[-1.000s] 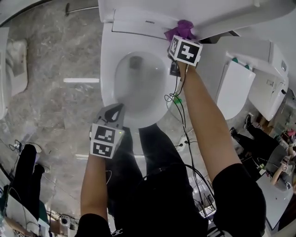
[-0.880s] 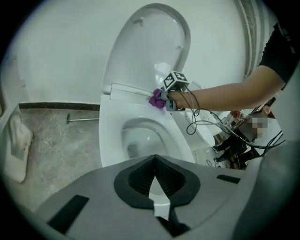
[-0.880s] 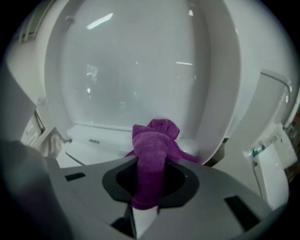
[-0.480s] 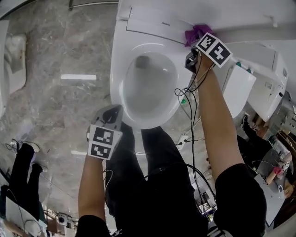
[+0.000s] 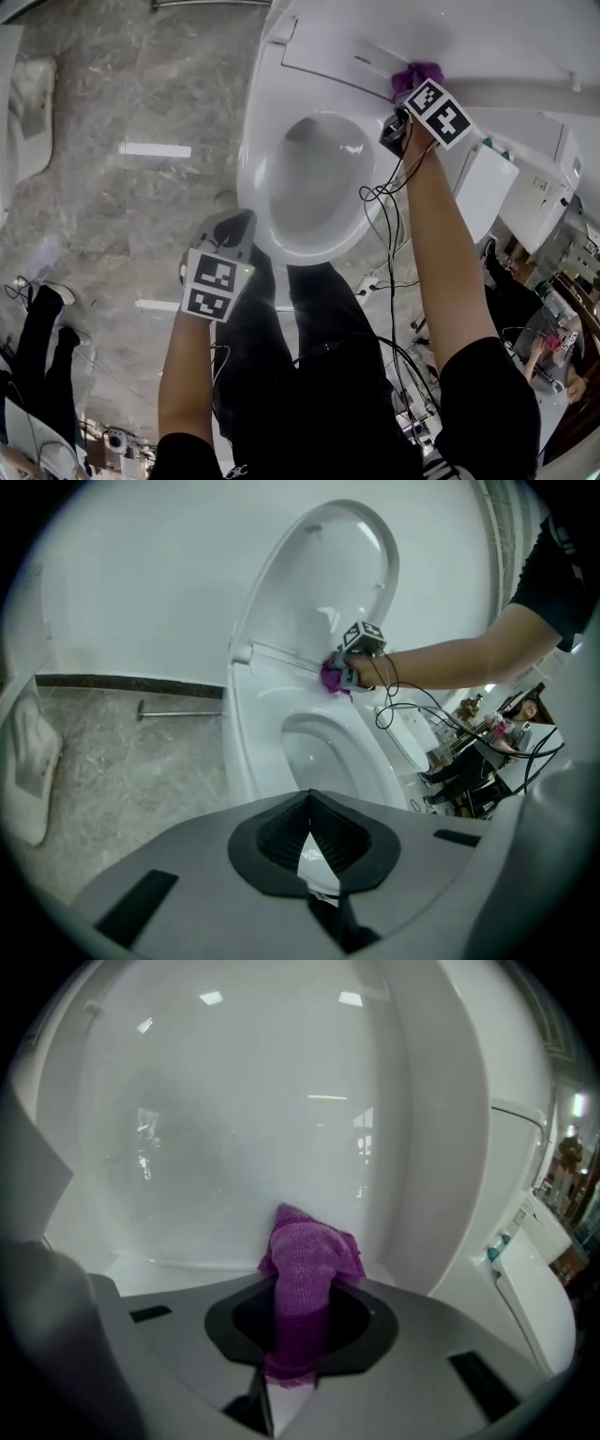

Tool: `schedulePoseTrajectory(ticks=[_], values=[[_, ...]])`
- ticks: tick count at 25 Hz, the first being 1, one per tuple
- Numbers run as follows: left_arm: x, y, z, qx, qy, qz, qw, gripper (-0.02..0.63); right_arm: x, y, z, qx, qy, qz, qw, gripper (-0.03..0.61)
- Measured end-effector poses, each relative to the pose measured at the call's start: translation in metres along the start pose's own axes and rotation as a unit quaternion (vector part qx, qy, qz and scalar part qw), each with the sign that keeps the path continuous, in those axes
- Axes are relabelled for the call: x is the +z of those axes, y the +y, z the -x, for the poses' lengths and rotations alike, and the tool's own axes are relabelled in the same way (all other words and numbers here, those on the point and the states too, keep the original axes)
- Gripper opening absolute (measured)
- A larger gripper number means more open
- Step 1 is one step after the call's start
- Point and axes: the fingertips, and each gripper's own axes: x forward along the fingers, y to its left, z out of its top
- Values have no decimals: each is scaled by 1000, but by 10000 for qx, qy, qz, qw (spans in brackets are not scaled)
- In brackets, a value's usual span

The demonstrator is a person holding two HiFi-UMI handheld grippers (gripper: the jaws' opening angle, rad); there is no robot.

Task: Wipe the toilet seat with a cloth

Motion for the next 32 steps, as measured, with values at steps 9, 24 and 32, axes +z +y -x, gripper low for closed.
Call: schedulePoseTrajectory(ticks=[9,24,32], values=[[-3,11,6,-26,68,-81,9999,3,-4,87,10,678,-139,336,9970,83],[-16,26,25,44,33,-18,10000,3,-25,276,34,2307,-23,1602,9598,83],[-28,32,28,130,-16,89,9999,3,-34,292,40,2558,-309,2284,9388,81]])
